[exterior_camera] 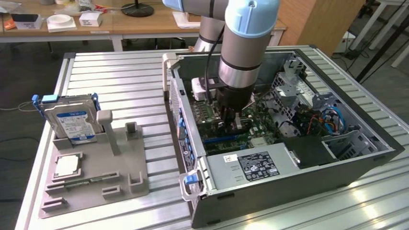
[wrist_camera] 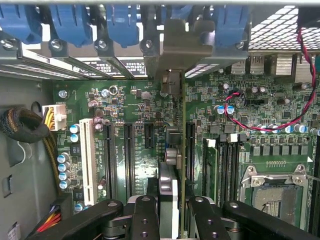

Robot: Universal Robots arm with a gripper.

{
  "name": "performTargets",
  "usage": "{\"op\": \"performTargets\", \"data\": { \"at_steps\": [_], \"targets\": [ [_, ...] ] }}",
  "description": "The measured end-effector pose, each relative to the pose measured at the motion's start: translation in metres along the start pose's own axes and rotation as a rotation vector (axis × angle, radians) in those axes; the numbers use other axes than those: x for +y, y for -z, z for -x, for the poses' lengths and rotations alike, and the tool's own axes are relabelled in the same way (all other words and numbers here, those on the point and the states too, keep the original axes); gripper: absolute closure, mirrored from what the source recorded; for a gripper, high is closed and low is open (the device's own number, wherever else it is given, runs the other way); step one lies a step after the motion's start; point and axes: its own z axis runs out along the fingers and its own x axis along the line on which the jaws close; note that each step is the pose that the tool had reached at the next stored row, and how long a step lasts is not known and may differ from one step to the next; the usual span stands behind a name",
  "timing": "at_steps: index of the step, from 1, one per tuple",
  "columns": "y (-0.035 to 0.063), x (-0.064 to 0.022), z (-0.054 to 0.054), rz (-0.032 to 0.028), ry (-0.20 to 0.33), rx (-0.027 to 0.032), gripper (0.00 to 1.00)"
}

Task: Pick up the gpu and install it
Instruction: 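Insert the gpu into the slot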

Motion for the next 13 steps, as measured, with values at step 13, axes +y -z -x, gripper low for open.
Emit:
{"op": "performTargets", "data": {
  "at_steps": [13],
  "targets": [
    [-0.0015,0.0011,0.0005,0.0001,0.000,0.0000,0.72]
  ]
}}
